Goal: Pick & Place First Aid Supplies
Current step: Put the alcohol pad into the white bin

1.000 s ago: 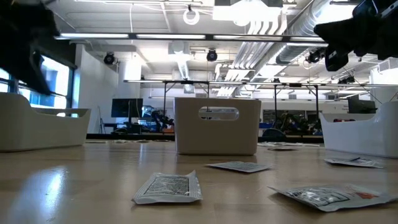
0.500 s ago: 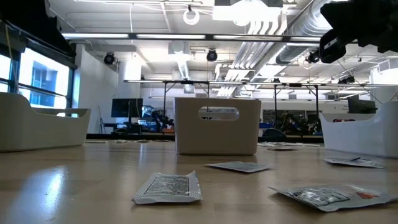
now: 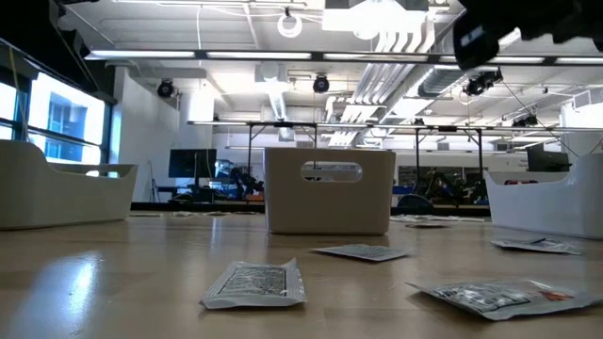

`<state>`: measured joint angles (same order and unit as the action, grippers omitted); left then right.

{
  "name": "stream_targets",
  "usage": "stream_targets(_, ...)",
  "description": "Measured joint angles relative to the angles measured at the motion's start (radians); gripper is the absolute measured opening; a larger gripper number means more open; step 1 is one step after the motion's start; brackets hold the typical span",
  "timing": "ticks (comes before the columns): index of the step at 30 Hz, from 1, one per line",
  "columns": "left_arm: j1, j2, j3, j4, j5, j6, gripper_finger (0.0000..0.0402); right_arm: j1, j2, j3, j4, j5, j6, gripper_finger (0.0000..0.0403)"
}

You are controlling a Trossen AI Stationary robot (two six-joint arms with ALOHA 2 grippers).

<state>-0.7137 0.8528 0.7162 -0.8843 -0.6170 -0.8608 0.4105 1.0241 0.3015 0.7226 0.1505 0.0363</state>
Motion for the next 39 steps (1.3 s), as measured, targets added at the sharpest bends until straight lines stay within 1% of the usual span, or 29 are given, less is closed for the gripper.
stream_targets(4,0.0,0.0,0.0,0.0,0.057,0.0,0.0128,0.048,0.149,0.124,-0.048,0.0,-0.043,0.0012)
stream_targets(11,0.0,0.0,0.0,0.0,0.087,0.0,0.0128,0.08,0.384,0.331,-0.216,0.002,-0.045,0.0012)
stream_targets(15,0.0,0.0,0.0,0.0,0.099,0.0,0.0128,0.074,0.461,0.436,-0.378,0.059,-0.015,0.0015)
stream_targets(18,0.0,0.0,0.0,0.0,0.118,0.0,0.0128,0.061,0.476,0.511,-0.539,0.079,0.029,0.0031)
stream_targets(22,0.0,0.0,0.0,0.0,0.139,0.0,0.0128,0.038,0.476,0.581,-0.7,0.078,0.032,0.0073)
stream_targets(25,0.0,0.0,0.0,0.0,0.14,0.0,0.0128,0.012,0.476,0.606,-0.775,0.075,0.04,0.0103)
stream_targets(27,0.0,0.0,0.0,0.0,0.14,0.0,0.0128,-0.006,0.476,0.608,-0.814,0.06,0.051,0.0115)
stream_targets(30,0.0,0.0,0.0,0.0,0.14,0.0,0.0128,-0.037,0.477,0.607,-0.854,0.016,0.053,0.0123)
stream_targets(33,0.0,0.0,0.0,0.0,0.14,0.0,0.0128,-0.069,0.475,0.607,-0.887,-0.049,0.052,0.0123)
stream_targets(37,0.0,0.0,0.0,0.0,0.14,0.0,0.0128,-0.115,0.473,0.607,-0.883,-0.146,0.028,0.0124)
stream_targets(39,0.0,0.0,0.0,0.0,0.14,0.0,0.0128,-0.131,0.473,0.607,-0.883,-0.175,0.008,0.0124)
